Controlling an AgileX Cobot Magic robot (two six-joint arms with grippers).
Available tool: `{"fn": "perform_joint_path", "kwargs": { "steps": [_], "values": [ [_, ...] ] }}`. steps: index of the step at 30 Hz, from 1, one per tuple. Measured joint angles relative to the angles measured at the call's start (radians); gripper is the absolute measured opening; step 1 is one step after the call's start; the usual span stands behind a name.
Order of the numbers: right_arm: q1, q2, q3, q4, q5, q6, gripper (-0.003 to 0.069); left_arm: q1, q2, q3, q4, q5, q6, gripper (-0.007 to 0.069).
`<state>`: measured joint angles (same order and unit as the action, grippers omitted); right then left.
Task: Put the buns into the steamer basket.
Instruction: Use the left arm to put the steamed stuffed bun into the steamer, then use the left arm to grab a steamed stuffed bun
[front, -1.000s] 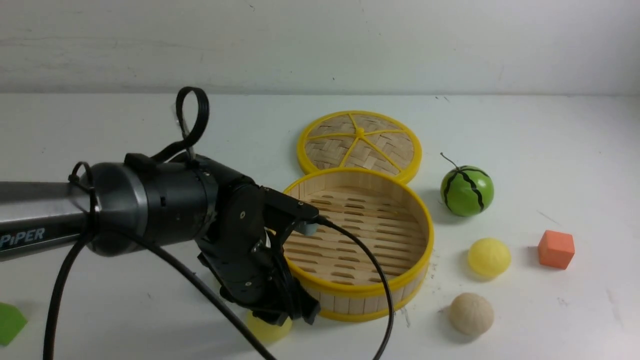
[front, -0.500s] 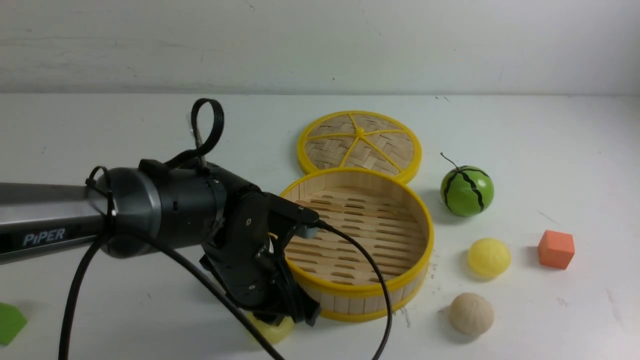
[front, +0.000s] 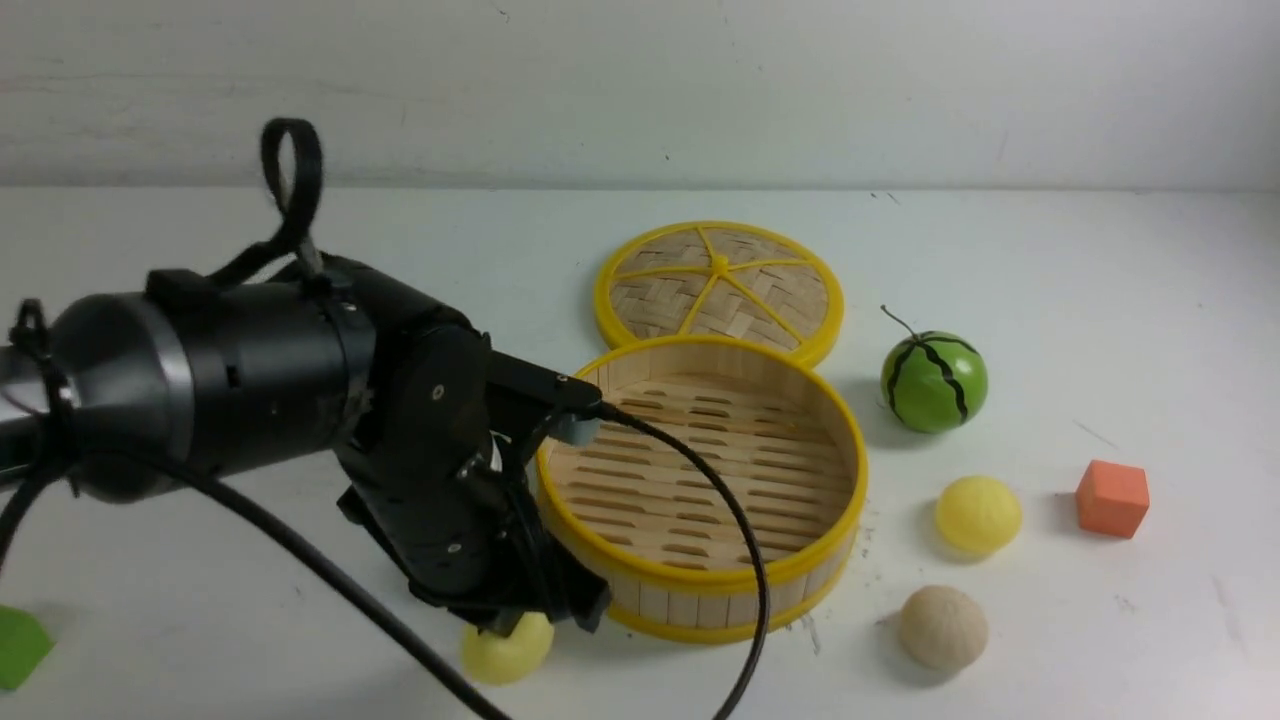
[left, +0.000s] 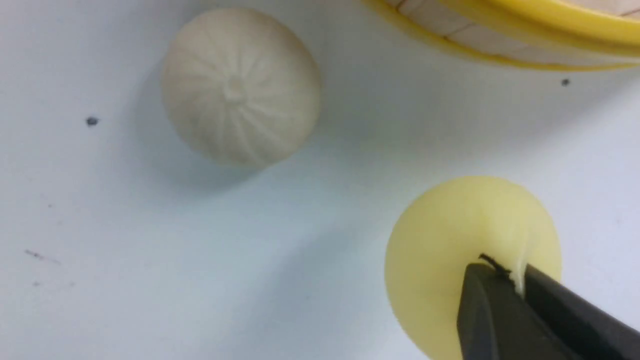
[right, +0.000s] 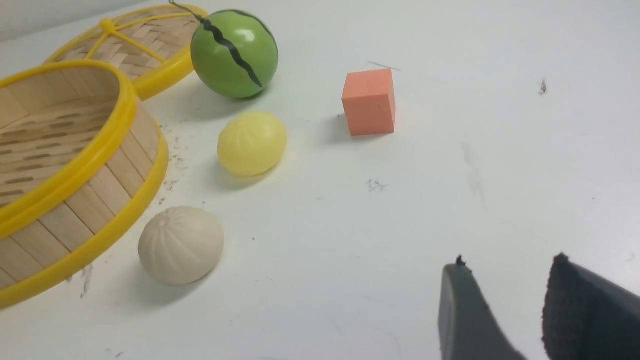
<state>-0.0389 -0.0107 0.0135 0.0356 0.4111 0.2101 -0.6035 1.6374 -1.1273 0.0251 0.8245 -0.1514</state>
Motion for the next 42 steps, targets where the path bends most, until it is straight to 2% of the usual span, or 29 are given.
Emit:
{"fn": "perform_joint_path", "kwargs": {
  "steps": [3,7,15,23,27,28,29,30,31,35,37,39,42],
  "values": [
    [0.0,0.0,0.0,0.0,0.0,0.0,0.0241,0.0,-0.058,-0.057,-0.001,0.052,-0.002,-0.0013],
    [0.0,0.0,0.0,0.0,0.0,0.0,0.0241,0.0,-0.027,-0.185,-0.002,0.043,0.033,-0.0013],
    [0.0,0.0,0.0,0.0,0.0,0.0,0.0241,0.0,0.27,-0.471,-0.025,0.044,0.107,-0.0013],
    [0.0,0.0,0.0,0.0,0.0,0.002,0.0241,0.0,0.412,-0.551,-0.003,0.063,0.113,0.0014],
    [0.0,0.0,0.0,0.0,0.0,0.003,0.0241,0.0,0.416,-0.553,-0.001,0.068,0.114,0.0099],
    [0.0,0.0,0.0,0.0,0.0,0.003,0.0241,0.0,0.416,-0.556,-0.001,0.072,0.114,0.0162],
    [0.0,0.0,0.0,0.0,0.0,0.003,0.0241,0.0,0.416,-0.557,-0.001,0.072,0.114,0.0194],
    [0.0,0.0,0.0,0.0,0.0,0.003,0.0241,0.0,0.416,-0.558,-0.001,0.077,0.105,0.0283],
    [0.0,0.0,0.0,0.0,0.0,0.003,0.0241,0.0,0.412,-0.558,-0.001,0.081,0.093,0.034],
    [0.0,0.0,0.0,0.0,0.0,0.003,0.0241,0.0,0.361,-0.557,-0.001,0.134,0.058,0.0526],
    [0.0,0.0,0.0,0.0,0.0,0.003,0.0241,0.0,0.297,-0.557,-0.001,0.189,0.056,0.0572],
    [0.0,0.0,0.0,0.0,0.0,0.003,0.0241,0.001,0.225,-0.546,0.014,0.235,0.058,0.057],
    [0.0,0.0,0.0,0.0,0.0,0.003,0.0241,0.017,0.137,-0.501,0.019,0.287,0.079,0.0508]
  ]
}}
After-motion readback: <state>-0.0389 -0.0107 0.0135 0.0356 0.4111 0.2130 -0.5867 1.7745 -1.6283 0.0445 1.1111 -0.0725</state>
